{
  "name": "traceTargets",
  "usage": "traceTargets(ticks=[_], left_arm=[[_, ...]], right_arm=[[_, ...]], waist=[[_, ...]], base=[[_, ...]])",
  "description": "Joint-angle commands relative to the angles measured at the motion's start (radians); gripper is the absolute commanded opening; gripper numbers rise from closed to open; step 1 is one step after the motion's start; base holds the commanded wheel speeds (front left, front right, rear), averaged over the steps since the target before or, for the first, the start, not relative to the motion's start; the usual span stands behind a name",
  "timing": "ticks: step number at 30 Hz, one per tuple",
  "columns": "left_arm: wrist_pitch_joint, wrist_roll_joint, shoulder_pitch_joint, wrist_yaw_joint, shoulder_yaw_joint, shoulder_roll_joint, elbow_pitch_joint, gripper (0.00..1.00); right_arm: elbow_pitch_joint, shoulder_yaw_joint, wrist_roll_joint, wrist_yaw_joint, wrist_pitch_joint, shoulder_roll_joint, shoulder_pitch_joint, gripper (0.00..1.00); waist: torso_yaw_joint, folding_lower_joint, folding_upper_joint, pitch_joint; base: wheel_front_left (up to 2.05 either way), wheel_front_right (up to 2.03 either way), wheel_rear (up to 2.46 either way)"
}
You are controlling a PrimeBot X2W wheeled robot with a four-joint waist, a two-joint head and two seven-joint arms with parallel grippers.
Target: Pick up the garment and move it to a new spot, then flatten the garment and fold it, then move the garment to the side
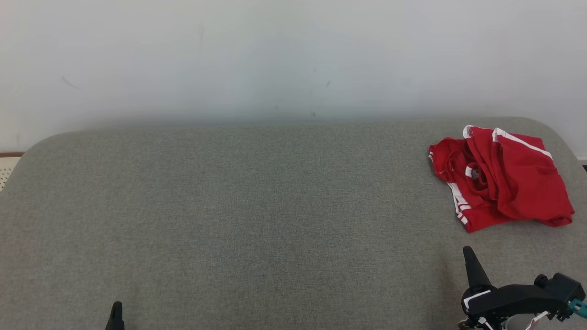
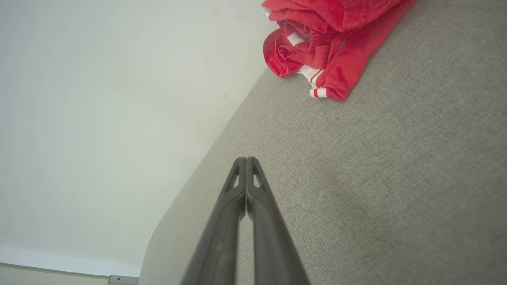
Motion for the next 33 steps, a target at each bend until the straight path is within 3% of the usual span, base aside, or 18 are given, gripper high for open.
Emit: traceTargets(ticks=[1,33], left_arm=[[0.003,-0.022,-0.021,-0.007,0.009,0.003,-0.002,0.00],[0.068,-0.308,-0.098,-0.077,0.081,-0.043,0.092,0.00]], right_arm=[[-0.003,-0.006,0.022,0.000,0.003,0.001,-0.023,0.00],[0.093,-0.072,0.349,0.000,0.066,0.013,-0.104,0.00]], waist=[[0.000,-0.0001,-0.0001,0.000],[0.005,-0.0001,-0.0001,0.016]], base=[[0.00,0.00,0.00],[0.00,0.00,0.00]])
